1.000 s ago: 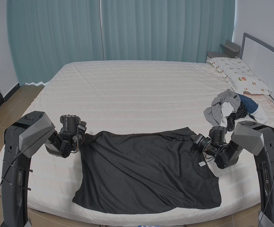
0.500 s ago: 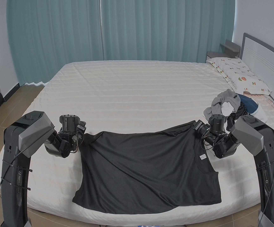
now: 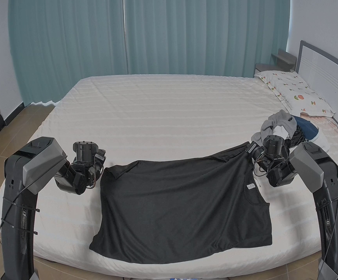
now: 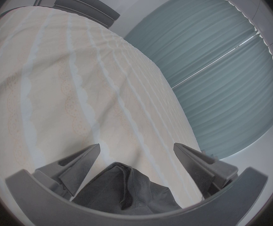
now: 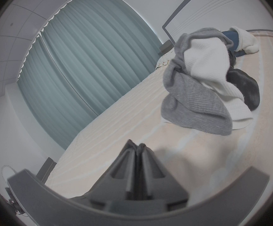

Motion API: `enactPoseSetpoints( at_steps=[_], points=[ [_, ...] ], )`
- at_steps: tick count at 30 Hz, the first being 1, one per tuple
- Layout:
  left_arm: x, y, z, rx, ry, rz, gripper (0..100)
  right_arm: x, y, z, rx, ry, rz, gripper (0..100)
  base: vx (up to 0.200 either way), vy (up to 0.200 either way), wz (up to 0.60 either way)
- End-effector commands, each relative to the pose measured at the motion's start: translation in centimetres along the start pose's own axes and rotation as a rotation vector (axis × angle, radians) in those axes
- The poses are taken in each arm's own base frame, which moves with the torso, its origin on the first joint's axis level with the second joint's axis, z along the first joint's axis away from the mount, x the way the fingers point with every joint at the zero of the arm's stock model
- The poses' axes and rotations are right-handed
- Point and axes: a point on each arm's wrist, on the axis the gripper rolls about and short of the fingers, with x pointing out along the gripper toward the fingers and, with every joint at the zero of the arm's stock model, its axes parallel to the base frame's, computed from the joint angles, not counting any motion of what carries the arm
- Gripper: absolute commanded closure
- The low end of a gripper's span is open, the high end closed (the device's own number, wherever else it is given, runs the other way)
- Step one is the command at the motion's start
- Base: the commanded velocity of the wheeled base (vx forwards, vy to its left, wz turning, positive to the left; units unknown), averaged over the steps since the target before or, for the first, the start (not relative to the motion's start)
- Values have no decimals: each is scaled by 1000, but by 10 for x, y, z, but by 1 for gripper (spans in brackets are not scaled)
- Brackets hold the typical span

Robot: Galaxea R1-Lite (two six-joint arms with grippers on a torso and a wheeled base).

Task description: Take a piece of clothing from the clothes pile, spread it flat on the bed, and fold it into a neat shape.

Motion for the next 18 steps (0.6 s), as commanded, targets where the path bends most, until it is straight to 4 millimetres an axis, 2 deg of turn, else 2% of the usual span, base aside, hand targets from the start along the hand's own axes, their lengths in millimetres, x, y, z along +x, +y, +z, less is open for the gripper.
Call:
enactPoseSetpoints(
  at_steps=[1, 5, 6, 10, 11, 13, 15, 16, 18],
  points=[
    [0, 0, -1, 1, 1, 0, 0, 0, -10, -5, -1, 9, -18, 0, 0, 0, 0],
    [0, 0, 0, 0, 0, 0, 0, -8, -9, 3, -1, 14, -25, 0, 0, 0, 0],
    [0, 0, -1, 1, 2, 1, 0, -24, -5, 13, 2, 39, -33, 0, 0, 0, 0],
    [-1, 1, 0, 1, 2, 4, 0, -59, -1, 19, 5, 105, -45, 0, 0, 0, 0],
    [-1, 1, 0, 1, 2, 4, 0, -60, -2, 19, 6, 106, -48, 0, 0, 0, 0],
    [-1, 0, 0, 0, 3, 2, 0, -86, -4, 23, 13, 145, -62, 0, 0, 0, 0],
    [-1, -1, 0, 0, 3, 0, 0, -90, -5, 23, 15, 157, -65, 0, 0, 0, 0],
    [-3, -1, 1, 1, 17, -3, 0, -111, -11, 26, 33, 198, -86, 0, 0, 0, 0],
    [-9, -2, 3, -4, 40, -12, 0, -129, -14, 27, 41, 228, -113, 0, 0, 0, 0]
  ],
)
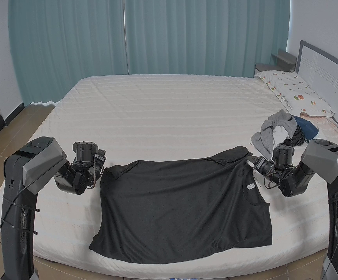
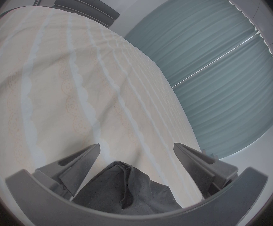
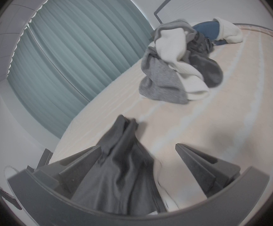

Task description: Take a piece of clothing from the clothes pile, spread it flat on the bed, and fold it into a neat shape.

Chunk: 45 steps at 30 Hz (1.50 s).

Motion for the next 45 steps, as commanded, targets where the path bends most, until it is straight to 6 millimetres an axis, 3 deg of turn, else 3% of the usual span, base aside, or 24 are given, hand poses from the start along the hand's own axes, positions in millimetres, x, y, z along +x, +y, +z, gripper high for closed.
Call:
enactPoseSetpoints(
  at_steps=[1, 5, 10, 14, 19, 26, 34, 37, 45],
  points=[
    [-11, -4, 4, -7, 42, -17, 0, -76, 1, 19, 31, 57, -20, 0, 0, 0, 0],
    [-22, -4, 5, -10, 95, -30, 0, -101, -4, 14, 102, 95, -59, 0, 0, 0, 0],
    [-28, -3, 4, -8, 117, -26, 0, -108, -8, -2, 204, 191, -41, 0, 0, 0, 0],
    [-35, -10, 9, -11, 111, -42, 0, -118, -20, -2, 186, 221, -68, 0, 0, 0, 0],
    [-56, -26, -4, 16, 139, -70, 0, -131, -32, -8, 140, 245, -105, 0, 0, 0, 0],
    [-76, -32, -14, 34, 170, -74, 0, -143, -31, -13, 75, 271, -108, 0, 0, 0, 0],
    [-92, -16, -16, 48, 195, -16, 0, -148, -32, -15, 59, 288, -115, 0, -75, 0, 0],
    [-114, -7, -13, 51, 225, 12, 0, -150, -29, -21, 52, 308, -110, 0, -200, 0, 0],
    [-137, 27, -25, 75, 299, 79, 0, -153, -27, -25, 45, 322, -106, 0, -200, 0, 0]
  ],
)
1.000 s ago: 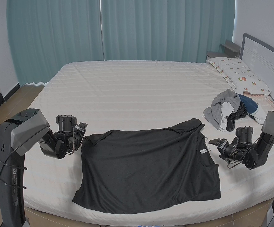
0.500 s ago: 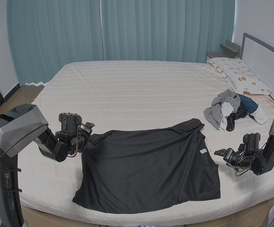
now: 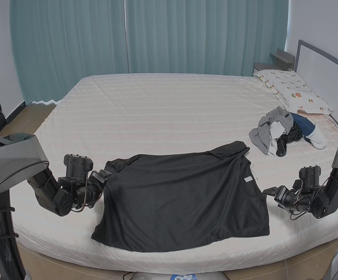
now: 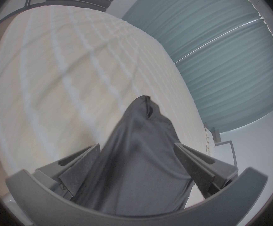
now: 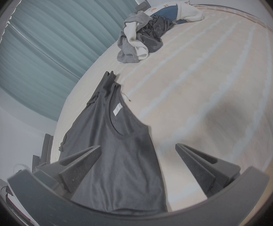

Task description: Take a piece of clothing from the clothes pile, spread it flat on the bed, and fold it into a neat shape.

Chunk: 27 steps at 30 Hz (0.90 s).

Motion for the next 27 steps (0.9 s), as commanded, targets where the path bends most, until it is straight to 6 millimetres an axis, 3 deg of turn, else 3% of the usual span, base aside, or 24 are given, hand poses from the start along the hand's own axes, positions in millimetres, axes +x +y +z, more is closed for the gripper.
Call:
enactPoseSetpoints(
  at_steps=[1, 6, 10, 27],
  points=[
    [-14, 13, -8, 6, 38, 12, 0, -1, 1, -4, -5, 11, 1, 0, -200, 0, 0],
    [-23, 33, -17, 25, 81, 26, 0, 0, 1, -5, -5, 16, -1, 0, 0, 0, 0],
    [-27, 51, -27, 161, 120, 87, 0, -1, 0, -6, -4, 20, -4, 0, 0, 0, 0],
    [-25, 65, -53, 297, 122, 171, 0, -1, 0, -6, -4, 20, -4, 0, 0, 0, 0]
  ],
)
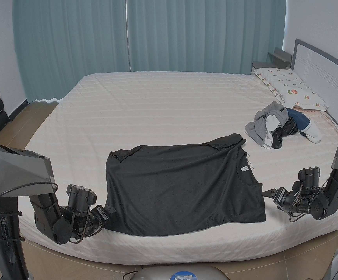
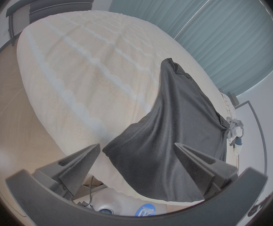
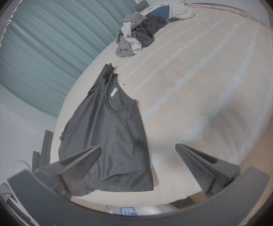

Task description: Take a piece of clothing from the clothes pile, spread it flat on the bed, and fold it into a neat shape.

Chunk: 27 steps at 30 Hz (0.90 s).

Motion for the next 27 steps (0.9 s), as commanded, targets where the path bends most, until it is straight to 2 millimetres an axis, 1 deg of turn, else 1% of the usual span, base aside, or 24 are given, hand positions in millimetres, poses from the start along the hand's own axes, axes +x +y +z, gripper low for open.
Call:
enactPoseSetpoints(
  at_steps=[1, 6, 8, 9, 13, 17, 19, 21, 27],
  points=[
    [4, 2, -6, 12, 17, 17, 0, 1, -1, -1, 2, 3, -2, 0, 0, 0, 0],
    [7, -3, -4, 11, 3, -3, 0, 1, -1, -1, 2, 4, -3, 0, 0, 0, 0],
    [7, -2, -5, 11, 6, 0, 0, 1, -1, -1, 0, 6, -3, 0, 0, 0, 0],
    [7, -1, -6, 13, 9, 3, 100, 1, 0, -1, -1, 7, -2, 0, 0, 0, 0],
    [4, 1, -4, 11, -6, 27, 100, 1, 2, -4, -8, 13, 4, 0, 0, 0, 0],
    [-1, 10, -5, 81, -24, 80, 100, 1, 2, -5, -9, 17, 2, 0, 0, 0, 0],
    [-4, 18, -5, 136, -38, 127, 100, 1, 2, -5, -9, 17, 2, 0, 0, 0, 0],
    [-4, 21, -3, 151, -56, 153, 100, 0, 1, -6, -17, 22, -2, 0, 0, 0, 0],
    [-7, 26, 1, 173, -88, 188, 100, 2, -2, -9, -39, 37, -12, 0, 0, 0, 0]
  ],
)
